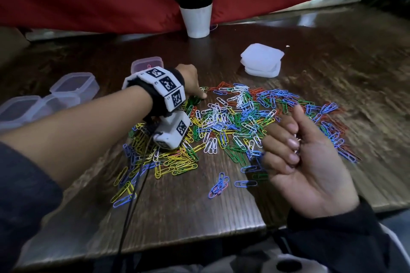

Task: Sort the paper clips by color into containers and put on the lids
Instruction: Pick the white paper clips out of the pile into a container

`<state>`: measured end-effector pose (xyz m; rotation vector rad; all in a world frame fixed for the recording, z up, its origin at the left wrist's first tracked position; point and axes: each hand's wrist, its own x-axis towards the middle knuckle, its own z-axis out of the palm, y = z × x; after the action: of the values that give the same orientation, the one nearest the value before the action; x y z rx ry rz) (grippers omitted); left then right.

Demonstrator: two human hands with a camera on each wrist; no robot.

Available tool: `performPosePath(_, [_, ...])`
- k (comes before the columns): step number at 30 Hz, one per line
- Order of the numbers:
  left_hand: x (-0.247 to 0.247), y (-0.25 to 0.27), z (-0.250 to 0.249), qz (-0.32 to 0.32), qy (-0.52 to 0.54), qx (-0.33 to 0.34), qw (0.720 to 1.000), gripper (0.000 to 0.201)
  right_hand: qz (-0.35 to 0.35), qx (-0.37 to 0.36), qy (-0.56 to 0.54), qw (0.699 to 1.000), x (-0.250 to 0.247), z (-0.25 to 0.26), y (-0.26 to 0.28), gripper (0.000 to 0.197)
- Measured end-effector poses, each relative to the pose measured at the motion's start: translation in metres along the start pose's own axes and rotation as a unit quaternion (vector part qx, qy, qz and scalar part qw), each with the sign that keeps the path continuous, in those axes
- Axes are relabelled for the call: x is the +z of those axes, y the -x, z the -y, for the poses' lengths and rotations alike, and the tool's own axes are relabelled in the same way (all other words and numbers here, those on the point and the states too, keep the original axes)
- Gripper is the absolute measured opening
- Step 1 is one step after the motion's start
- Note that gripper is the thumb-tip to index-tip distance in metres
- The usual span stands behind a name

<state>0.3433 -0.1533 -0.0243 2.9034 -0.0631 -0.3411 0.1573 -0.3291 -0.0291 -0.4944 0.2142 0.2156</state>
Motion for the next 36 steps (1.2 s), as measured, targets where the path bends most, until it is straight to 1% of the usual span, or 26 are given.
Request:
performPosePath(1, [0.000,-0.001,-0.001,-0.004,-0.009,0.001,1.000,0.037,-0.001,-0.004,-0.001,1.000,-0.001,0.002,0.000,0.050])
performPosePath(3, [0.000,-0.002,-0.003,-0.006,-0.016,-0.005,1.000,0.023,-0.008,-0.010,-0.005,1.000,-0.003,0.005,0.001,0.049])
performPosePath(4, [0.000,-0.003,-0.003,-0.004,-0.008,-0.009,1.000,0.020,-0.010,-0.012,-0.010,1.000,-0.004,0.006,0.001,0.048])
performPosePath(6, [-0.002,-0.003,0.001,0.007,0.018,-0.004,1.000,0.022,-0.014,-0.014,-0.016,1.000,-0.006,0.007,0.001,0.046])
performPosePath(7, [-0.004,-0.002,0.003,0.001,0.042,0.000,0.999,0.022,-0.016,-0.014,-0.018,1.000,-0.006,0.008,0.001,0.045])
performPosePath(10, [-0.010,0.005,0.008,-0.049,0.086,0.029,0.995,0.013,-0.028,-0.014,-0.028,0.999,-0.011,0.007,-0.001,0.043])
performPosePath(11, [-0.012,0.008,0.008,-0.056,0.097,0.038,0.993,0.013,-0.033,-0.014,-0.034,0.999,-0.012,0.006,-0.002,0.043])
performPosePath(12, [-0.014,0.012,0.008,-0.049,0.112,0.041,0.992,0.012,-0.037,-0.013,-0.039,0.998,-0.014,0.005,-0.003,0.044])
performPosePath(13, [-0.015,0.016,0.007,-0.028,0.126,0.040,0.991,0.012,-0.038,-0.012,-0.044,0.998,-0.015,0.005,-0.003,0.046])
performPosePath(16, [-0.019,0.028,0.005,0.051,0.167,0.038,0.984,0.013,-0.033,-0.003,-0.043,0.999,-0.015,0.001,-0.003,0.045])
performPosePath(20, [-0.019,0.037,0.007,0.148,0.276,0.005,0.950,0.009,-0.028,0.001,-0.043,0.999,-0.016,0.000,-0.001,0.045])
performPosePath(21, [-0.018,0.038,0.008,0.157,0.300,-0.004,0.941,0.012,-0.030,0.001,-0.044,0.999,-0.016,0.000,-0.001,0.045])
performPosePath(22, [-0.016,0.038,0.008,0.154,0.325,-0.017,0.933,0.015,-0.032,0.001,-0.046,0.998,-0.016,0.000,-0.002,0.045])
performPosePath(24, [-0.014,0.039,0.005,0.133,0.375,-0.056,0.916,0.021,-0.035,0.001,-0.047,0.998,-0.016,0.001,-0.003,0.043])
performPosePath(26, [-0.011,0.042,-0.003,0.139,0.396,-0.094,0.903,0.023,-0.035,0.002,-0.047,0.998,-0.016,0.001,-0.003,0.044])
performPosePath(27, [-0.009,0.045,-0.009,0.147,0.378,-0.103,0.908,0.023,-0.034,0.003,-0.047,0.998,-0.016,0.001,-0.003,0.045])
performPosePath(28, [-0.005,0.047,-0.015,0.147,0.325,-0.097,0.929,0.024,-0.033,0.004,-0.047,0.998,-0.016,0.001,-0.003,0.046])
performPosePath(29, [-0.001,0.048,-0.020,0.145,0.233,-0.076,0.959,0.030,-0.032,0.004,-0.047,0.998,-0.017,0.001,-0.003,0.047])
performPosePath(30, [0.003,0.049,-0.022,0.135,0.109,-0.046,0.984,0.043,-0.032,0.004,-0.047,0.998,-0.017,0.002,-0.002,0.048])
performPosePath(31, [0.006,0.050,-0.025,0.118,-0.012,-0.011,0.993,0.057,-0.030,0.005,-0.047,0.998,-0.017,0.002,-0.002,0.048])
performPosePath(32, [0.009,0.049,-0.026,0.106,-0.092,0.012,0.990,0.063,-0.029,0.006,-0.048,0.998,-0.018,0.002,-0.002,0.049])
performPosePath(33, [0.011,0.048,-0.026,0.105,-0.117,0.022,0.987,0.060,-0.029,0.007,-0.049,0.998,-0.018,0.002,-0.002,0.051])
performPosePath(34, [0.011,0.047,-0.026,0.114,-0.111,0.020,0.987,0.052,-0.029,0.007,-0.050,0.998,-0.019,0.003,-0.002,0.052])
performPosePath(36, [0.011,0.043,-0.025,0.140,-0.060,0.009,0.988,0.036,-0.030,0.006,-0.052,0.998,-0.020,0.003,-0.002,0.051])
